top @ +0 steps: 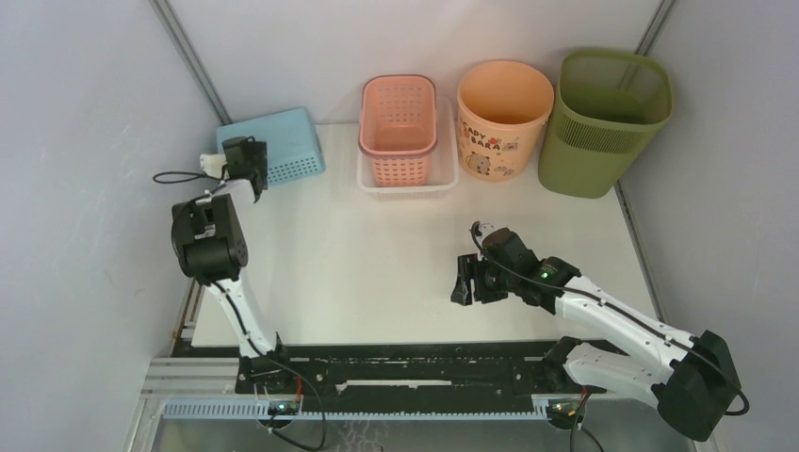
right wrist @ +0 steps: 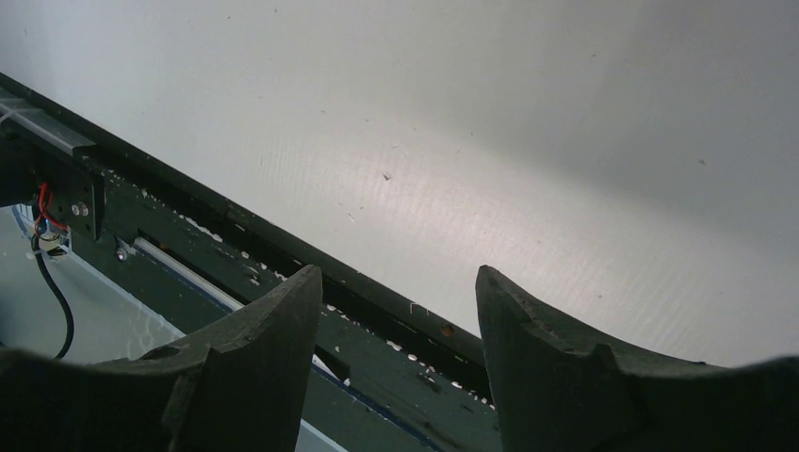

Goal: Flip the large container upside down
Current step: Move the container to the corner of the board.

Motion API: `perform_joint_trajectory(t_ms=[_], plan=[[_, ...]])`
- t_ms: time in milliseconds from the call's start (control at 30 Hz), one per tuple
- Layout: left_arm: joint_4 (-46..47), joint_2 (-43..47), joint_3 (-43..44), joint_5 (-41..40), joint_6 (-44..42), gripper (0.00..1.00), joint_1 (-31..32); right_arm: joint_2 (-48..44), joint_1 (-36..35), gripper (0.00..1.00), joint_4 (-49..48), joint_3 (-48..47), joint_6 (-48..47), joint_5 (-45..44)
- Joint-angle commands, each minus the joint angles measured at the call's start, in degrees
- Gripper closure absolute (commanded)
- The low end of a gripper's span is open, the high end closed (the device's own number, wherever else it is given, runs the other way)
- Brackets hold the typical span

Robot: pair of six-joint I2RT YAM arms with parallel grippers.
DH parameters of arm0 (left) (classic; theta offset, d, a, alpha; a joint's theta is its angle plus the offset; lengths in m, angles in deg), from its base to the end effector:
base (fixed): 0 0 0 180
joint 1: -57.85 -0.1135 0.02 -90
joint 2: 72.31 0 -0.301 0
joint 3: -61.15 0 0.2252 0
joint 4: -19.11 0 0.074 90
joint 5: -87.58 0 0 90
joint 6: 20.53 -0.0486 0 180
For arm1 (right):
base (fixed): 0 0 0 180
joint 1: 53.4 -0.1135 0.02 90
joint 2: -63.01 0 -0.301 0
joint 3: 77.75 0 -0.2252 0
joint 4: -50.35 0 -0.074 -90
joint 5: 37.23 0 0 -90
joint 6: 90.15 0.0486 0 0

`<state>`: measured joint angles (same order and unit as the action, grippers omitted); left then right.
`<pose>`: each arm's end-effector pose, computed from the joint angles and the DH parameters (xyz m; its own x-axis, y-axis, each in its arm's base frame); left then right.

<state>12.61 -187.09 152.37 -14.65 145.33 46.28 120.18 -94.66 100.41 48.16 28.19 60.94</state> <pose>0.4464 0.1019 0.2359 0.2444 -0.9173 -0.3143 -0.5676 0.1275 -0.8134 0.1119 0.1074 0.2566 -0.8697 -0.1379 -0.4740 -0.3454 0.8559 0.3848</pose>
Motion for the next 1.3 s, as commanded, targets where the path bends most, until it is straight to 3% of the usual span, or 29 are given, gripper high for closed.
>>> perform_joint_trajectory(t_ms=[0, 233, 500, 700, 867, 1067, 1267], plan=[[7.7, -1.2, 1.7, 4.3, -5.3, 0.12, 0.3, -0.9, 0.2, 0.30, -0.1, -1.6, -1.4, -0.3], [10.1, 0.9, 0.6, 9.7, -11.2, 0.10, 0.7, -1.5, -0.8, 0.30, -0.5, -1.6, -0.7, -0.4], [14.0, 12.3, -8.7, 10.1, -17.4, 0.01, 3.1, -4.1, -3.2, 0.28, -0.4, -1.1, 1.0, -2.2], [16.0, 18.5, -10.4, 13.8, -22.7, 0.00, 4.1, -8.2, -4.1, 0.26, -0.2, 0.4, 2.3, -3.0], [8.3, 24.9, -9.0, 16.4, -31.3, 0.00, 7.9, -11.4, -4.2, 0.26, -0.9, 2.6, 3.4, -3.2], [-1.0, 28.3, -5.1, 21.3, -42.5, 0.00, 17.1, -13.6, -4.3, 0.24, -4.6, 6.7, 5.4, -2.5], [-19.3, 18.5, 14.2, 12.7, -52.8, 0.00, 25.8, -16.2, -5.4, 0.24, -4.3, 8.0, 6.8, -2.5]])
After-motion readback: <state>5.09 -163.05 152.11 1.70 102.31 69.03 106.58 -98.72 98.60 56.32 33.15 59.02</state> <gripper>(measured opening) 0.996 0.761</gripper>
